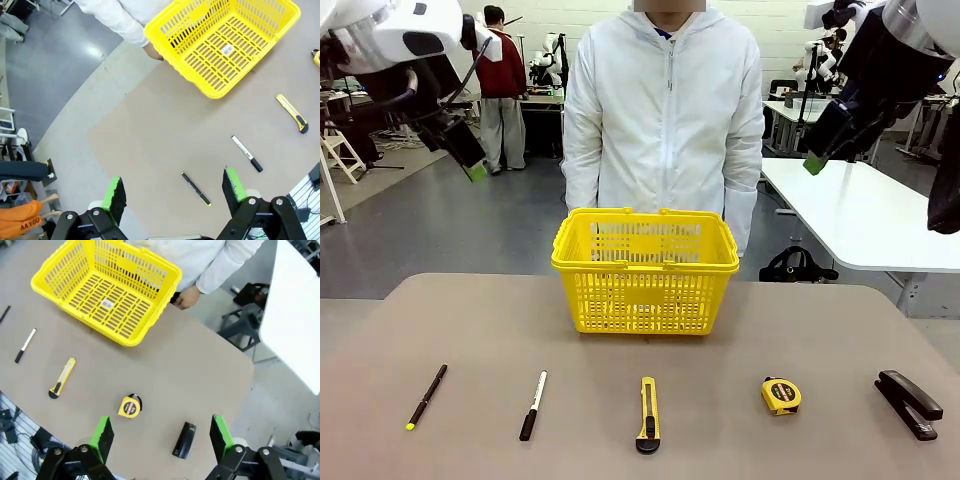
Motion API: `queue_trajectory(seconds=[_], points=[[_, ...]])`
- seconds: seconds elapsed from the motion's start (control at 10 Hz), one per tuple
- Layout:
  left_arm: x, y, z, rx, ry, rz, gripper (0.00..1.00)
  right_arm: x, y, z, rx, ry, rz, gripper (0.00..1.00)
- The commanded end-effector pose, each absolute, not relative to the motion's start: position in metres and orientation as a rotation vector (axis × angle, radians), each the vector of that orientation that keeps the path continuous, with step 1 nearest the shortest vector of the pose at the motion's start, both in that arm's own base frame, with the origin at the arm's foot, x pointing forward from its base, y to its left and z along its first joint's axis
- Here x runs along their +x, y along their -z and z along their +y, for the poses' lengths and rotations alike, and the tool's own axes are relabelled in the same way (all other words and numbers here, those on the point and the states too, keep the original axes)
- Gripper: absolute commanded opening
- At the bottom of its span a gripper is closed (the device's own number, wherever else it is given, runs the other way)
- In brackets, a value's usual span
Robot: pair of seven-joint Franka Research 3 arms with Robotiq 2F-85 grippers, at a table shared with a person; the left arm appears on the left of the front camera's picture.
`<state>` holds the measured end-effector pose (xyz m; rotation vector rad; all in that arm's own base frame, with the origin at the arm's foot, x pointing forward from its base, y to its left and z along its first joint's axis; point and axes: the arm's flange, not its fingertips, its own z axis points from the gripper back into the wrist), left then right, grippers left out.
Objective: Place the items the person wants into the basket.
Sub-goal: Pick up the item the person points to and place it in the Market Basket.
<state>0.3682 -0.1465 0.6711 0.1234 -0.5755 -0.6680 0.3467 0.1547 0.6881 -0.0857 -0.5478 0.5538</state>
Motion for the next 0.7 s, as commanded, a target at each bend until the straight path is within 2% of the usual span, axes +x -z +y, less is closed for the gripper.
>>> queue_trajectory(seconds=[0.0,0.4,0.6], points=[[0.365,-0.665,-0.146,0.11,0.672,-0.571,1.0,0.345,-0.69,0.15,-0.082,-0.562,-0.559,1.0],[0.369,-0.668,-0.147,0.122,0.668,-0.569,1.0,0.346,-0.69,0.153,-0.085,-0.552,-0.552,1.0],[0.376,-0.689,-0.08,-0.095,0.713,-0.532,1.0,0.315,-0.705,0.085,0.179,-0.666,-0.586,1.0]])
